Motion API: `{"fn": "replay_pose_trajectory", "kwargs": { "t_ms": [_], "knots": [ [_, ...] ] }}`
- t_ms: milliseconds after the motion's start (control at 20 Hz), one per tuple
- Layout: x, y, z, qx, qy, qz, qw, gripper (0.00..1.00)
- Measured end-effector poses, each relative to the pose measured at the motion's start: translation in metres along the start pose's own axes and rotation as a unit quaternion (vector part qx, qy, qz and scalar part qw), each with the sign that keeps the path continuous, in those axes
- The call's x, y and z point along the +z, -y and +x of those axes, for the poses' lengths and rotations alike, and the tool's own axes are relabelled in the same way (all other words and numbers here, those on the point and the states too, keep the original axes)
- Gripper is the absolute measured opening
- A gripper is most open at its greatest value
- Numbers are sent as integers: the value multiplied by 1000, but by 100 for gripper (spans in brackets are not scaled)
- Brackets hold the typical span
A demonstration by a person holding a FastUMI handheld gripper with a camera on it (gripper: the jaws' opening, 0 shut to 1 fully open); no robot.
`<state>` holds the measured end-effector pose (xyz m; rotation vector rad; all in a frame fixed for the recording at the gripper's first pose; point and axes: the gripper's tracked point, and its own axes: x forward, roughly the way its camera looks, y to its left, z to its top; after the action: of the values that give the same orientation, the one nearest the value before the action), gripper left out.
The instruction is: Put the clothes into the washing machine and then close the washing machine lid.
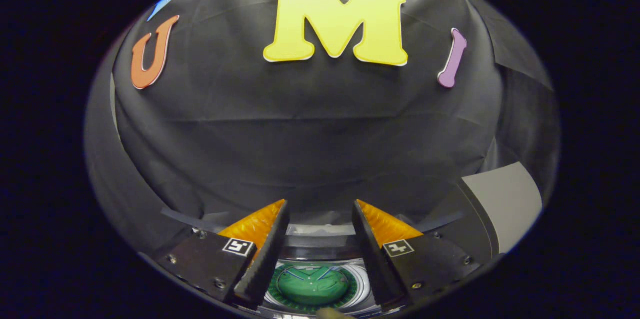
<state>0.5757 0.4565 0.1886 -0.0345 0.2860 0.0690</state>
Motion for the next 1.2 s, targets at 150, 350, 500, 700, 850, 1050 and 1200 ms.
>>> {"fn": "replay_pose_trajectory", "kwargs": {
  "t_ms": [150, 350, 500, 700, 850, 1050, 1200],
  "knots": [
    [-6, 0, -6, 2, 1, -3, 1000, 80],
    [-14, 0, -14, 9, 2, -5, 1000, 80],
    [-21, 0, -21, 13, -2, -4, 1000, 80],
    [-30, 0, -27, 14, -6, -10, 1000, 80],
    [-37, 0, -33, 19, -12, -9, 1000, 80],
    [-51, 0, -42, 24, -22, -14, 999, 80],
    [-67, -1, -50, 30, -36, -21, 999, 80]
  ]
}}
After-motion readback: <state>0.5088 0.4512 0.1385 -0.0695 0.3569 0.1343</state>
